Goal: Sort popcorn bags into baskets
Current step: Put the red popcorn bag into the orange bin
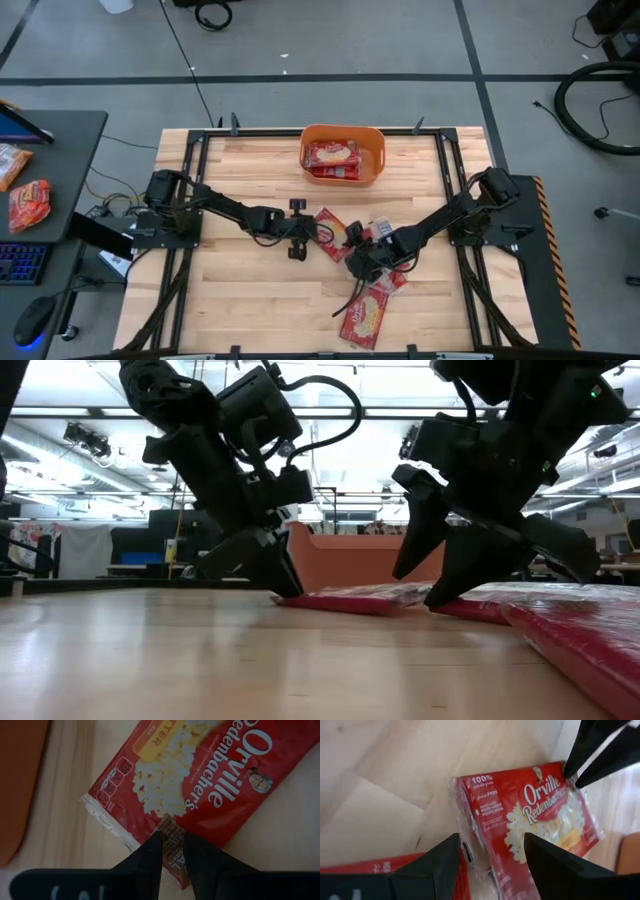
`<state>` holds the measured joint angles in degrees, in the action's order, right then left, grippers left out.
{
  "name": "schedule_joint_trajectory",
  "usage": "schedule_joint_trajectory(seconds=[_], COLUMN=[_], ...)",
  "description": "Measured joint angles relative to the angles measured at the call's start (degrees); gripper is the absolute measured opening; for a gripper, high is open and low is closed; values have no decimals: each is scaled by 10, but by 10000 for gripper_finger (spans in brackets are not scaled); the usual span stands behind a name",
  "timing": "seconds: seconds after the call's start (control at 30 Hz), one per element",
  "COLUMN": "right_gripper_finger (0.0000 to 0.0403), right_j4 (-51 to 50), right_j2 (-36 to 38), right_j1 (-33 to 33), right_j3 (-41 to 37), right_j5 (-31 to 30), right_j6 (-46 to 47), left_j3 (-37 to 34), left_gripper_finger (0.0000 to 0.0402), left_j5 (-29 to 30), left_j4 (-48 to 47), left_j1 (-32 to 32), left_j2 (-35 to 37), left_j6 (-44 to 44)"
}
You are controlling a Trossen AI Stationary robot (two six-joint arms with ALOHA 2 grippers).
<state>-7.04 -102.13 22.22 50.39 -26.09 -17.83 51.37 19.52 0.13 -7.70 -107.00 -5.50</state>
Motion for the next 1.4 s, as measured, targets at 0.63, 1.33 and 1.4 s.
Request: schedule_joint_trajectory(seconds=[0.63, 1.33, 1.4], right_gripper_finger=[99, 10, 9], right_j4=[6, -131, -148], right_j2=[0, 1, 1], right_j1=[-37, -41, -44], right_j3=[-1, 104, 125], right_j5=[33, 35, 54], right_j6=[-96, 32, 48], left_j3=[-2, -4, -4], left_gripper_finger=[87, 161, 190], left_j5=[-6, 40, 68], left_j4=[6, 10, 0], left_j1=[0, -95, -98], left_j2=[-2, 69, 62], left_j6=[-1, -19, -20])
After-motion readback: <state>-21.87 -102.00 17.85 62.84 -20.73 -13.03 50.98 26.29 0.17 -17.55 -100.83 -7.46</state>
